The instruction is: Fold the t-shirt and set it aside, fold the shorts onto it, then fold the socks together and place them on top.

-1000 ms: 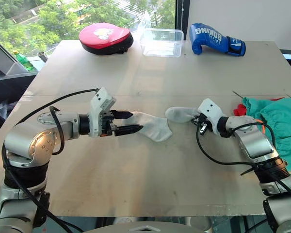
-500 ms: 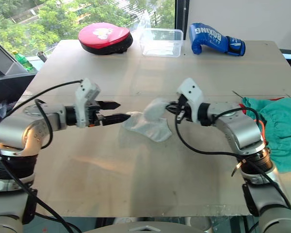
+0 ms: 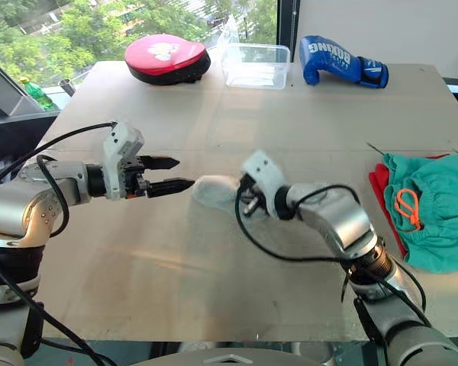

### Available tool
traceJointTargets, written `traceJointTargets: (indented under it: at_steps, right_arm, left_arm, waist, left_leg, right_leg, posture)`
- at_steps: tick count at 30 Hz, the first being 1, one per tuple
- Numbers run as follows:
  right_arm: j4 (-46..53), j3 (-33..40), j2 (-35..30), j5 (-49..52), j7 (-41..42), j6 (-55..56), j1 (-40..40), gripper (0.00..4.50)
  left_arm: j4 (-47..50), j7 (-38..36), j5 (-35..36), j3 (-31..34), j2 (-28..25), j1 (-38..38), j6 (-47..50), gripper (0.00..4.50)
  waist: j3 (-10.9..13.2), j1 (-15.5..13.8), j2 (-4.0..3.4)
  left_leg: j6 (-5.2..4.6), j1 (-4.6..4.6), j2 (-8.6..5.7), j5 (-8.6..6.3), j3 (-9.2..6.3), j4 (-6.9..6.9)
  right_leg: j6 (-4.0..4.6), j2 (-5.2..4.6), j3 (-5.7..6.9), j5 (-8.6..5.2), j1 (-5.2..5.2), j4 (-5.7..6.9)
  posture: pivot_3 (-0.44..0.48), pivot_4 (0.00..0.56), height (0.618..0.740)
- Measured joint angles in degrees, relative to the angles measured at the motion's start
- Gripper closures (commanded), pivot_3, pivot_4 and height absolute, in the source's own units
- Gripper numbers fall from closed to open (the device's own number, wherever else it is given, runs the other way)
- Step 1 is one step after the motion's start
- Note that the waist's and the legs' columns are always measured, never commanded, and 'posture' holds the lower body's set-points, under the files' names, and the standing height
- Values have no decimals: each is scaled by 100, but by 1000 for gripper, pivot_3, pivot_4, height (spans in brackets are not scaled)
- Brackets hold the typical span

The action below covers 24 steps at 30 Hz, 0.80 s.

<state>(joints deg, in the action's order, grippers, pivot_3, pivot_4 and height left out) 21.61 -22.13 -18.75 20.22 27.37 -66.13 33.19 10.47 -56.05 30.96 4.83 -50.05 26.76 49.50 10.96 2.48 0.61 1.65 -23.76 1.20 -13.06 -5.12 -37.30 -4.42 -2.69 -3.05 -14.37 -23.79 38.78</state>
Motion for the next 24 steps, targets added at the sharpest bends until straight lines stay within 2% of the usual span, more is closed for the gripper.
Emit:
traceJointTargets:
  at_steps: [2, 8, 9, 13, 15, 24]
  right_arm:
    - [66, -61, -34, 20, 46, 3, -42, 3522]
    - [532, 360, -244, 370, 376, 137, -129, 858]
    - [588, 506, -261, 451, 401, 133, -141, 697]
    - [795, 1288, -509, 819, 514, 132, -355, 697]
    - [793, 1447, -662, 831, 531, 146, -506, 697]
    - [773, 1549, -938, 816, 458, 318, -870, 697]
  left_arm:
    - [13, 6, -41, -61, 0, -3, -42, 157]
    - [-99, -5, -541, -548, -29, -118, -613, 157]
    - [-153, -2, -628, -565, -30, -116, -698, 157]
    - [-445, 34, -1066, -768, -8, -133, -1171, 157]
    - [-488, 30, -1117, -782, 67, -178, -1280, 157]
    - [-818, 124, -1285, -1001, 590, -228, -1539, 157]
  waist:
    - [0, 2, 0]
    - [0, -1, 1]
    - [0, -3, 1]
    - [0, -20, 1]
    - [0, -21, 2]
    - [1, -3, 3]
  left_leg:
    - [0, 2, 0, 0, 0, -2]
    - [0, 1, 0, 0, -1, -1]
    - [0, 1, 0, 0, 0, -1]
    - [0, 1, 0, 0, 0, -1]
    - [0, 0, 0, 0, 1, -1]
    - [-1, 1, 1, 0, 1, -1]
  right_leg:
    - [0, 0, 0, 0, 0, 3]
    - [0, 1, 0, 0, 1, 1]
    - [0, 1, 0, 0, 1, 0]
    - [0, 1, 1, 0, 2, -2]
    - [-1, 0, 0, 0, 3, -4]
    - [-1, 2, -1, 0, 2, 1]
  posture:
    - [0, 150, 731]
    - [0, 150, 731]
    - [0, 150, 731]
    - [0, 150, 731]
    - [0, 150, 731]
    - [0, 150, 731]
